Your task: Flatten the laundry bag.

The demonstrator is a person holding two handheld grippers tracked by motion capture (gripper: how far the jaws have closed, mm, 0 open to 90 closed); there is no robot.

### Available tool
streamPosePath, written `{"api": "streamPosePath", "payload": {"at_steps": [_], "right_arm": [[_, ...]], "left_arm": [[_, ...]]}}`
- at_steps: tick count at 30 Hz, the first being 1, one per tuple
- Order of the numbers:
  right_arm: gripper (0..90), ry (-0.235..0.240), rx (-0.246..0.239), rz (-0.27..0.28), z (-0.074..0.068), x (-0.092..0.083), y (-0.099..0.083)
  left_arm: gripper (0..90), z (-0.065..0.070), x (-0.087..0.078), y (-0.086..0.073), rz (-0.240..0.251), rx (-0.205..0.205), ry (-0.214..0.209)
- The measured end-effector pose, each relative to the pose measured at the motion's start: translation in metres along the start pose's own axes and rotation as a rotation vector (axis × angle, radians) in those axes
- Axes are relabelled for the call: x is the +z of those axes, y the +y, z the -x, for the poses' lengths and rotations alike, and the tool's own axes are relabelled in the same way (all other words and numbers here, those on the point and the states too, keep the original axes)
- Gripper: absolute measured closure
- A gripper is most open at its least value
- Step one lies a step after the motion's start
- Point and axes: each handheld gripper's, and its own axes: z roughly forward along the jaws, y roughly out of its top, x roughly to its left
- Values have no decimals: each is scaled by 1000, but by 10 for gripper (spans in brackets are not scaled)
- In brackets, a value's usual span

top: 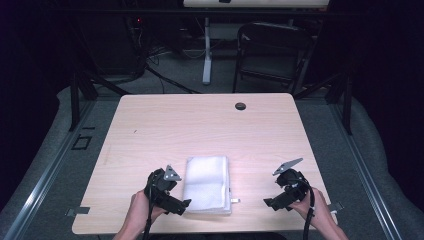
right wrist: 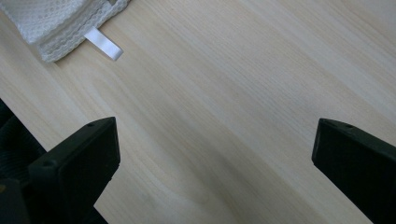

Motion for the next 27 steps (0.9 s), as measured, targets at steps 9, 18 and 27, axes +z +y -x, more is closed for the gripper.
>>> {"api": "streamPosePath", "payload": {"at_steps": [9, 18, 27], "right_arm": [[24, 18, -9, -23, 0, 4, 3], [49, 71, -4, -48, -2, 11, 5], [53, 64, -47, -46, -2, 9, 6]], "left_arm": [[48, 19, 16, 9, -15, 84, -72], [110, 37, 33, 18, -58, 174, -113], [200, 51, 57, 26, -114, 227, -64]]}}
